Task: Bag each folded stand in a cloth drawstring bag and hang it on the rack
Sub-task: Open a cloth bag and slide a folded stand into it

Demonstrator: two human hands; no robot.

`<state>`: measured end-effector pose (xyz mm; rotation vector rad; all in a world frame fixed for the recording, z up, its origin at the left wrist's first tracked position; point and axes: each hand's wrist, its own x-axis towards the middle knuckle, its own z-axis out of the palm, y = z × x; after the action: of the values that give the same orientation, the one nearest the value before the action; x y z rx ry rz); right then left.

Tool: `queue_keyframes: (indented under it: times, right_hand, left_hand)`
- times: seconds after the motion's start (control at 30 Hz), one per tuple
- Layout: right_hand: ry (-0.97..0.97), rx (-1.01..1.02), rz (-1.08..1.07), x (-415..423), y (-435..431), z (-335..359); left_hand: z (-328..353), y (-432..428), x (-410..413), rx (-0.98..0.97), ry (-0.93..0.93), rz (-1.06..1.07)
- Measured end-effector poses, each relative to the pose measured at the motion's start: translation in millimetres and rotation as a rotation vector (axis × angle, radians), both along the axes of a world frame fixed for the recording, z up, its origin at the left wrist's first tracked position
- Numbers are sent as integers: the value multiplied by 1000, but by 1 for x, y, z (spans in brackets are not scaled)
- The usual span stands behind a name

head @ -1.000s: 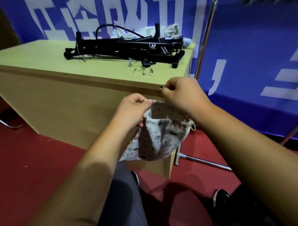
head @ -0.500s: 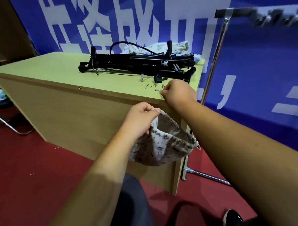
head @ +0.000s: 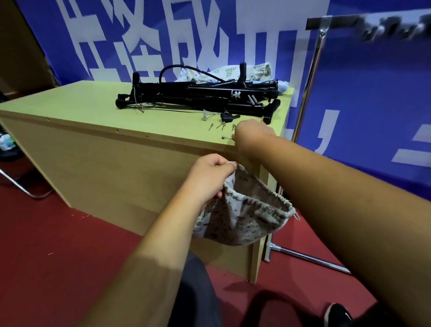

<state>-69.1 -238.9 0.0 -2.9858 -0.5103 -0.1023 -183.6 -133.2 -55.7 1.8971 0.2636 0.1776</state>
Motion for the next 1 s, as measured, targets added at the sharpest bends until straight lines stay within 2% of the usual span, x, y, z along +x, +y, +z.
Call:
queue_keyframes:
  times: [0.17,0.23,0.3,0.43,0.53,0.7,0.9,1.0]
  right_hand:
    - [-14,-311,196,-16,-2,20]
    - [-19,-337,239,-20,-6,25]
    - [-30,-251,246,-23,-15,21]
    - [-27,242,214,-44,-46,0]
    - [-33,464,237,-74,-74,-26]
    - [58,428,238,-97,-121,-84]
    - [-104,344,230,-103,-157,-135]
    - [-111,413,168,-101,-169,-155]
  left_hand:
    - [2,-8,-3,-16,24,-2]
    - [3,-9,-5,-21,25,5]
    - [5,-9,-8,-24,27,6]
    - [3,-10,-8,-58,30,5]
    - [-1,-18,-6,-93,21,2]
    - [-15,-42,-2,-110,41,38]
    - [-39,-81,-3,-91,76,-46]
    - [-53,-95,1,-84,102,-82]
